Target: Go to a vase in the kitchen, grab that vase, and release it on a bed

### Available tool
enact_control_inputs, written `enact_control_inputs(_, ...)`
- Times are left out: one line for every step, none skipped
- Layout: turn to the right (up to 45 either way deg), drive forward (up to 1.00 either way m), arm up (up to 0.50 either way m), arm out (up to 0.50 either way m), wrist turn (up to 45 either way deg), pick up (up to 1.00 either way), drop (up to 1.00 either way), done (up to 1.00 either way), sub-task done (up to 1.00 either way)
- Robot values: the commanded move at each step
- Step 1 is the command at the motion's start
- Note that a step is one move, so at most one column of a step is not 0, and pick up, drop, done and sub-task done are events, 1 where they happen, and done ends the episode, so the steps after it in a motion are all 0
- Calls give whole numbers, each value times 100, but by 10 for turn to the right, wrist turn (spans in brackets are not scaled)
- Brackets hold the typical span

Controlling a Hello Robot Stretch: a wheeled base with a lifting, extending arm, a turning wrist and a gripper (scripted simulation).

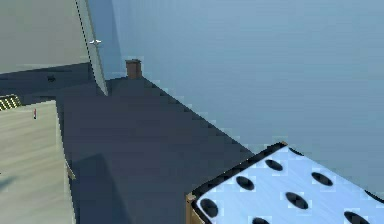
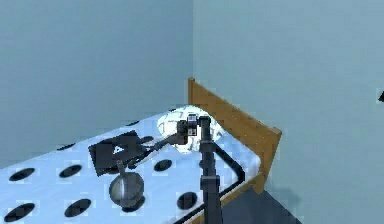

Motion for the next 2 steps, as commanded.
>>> enact_control_inputs(0, 0, 0, -8, 0, 0, 0, 0, 0)
enact_control_inputs(0, 0, 0, 0, 0, 0, 0, 100, 0)
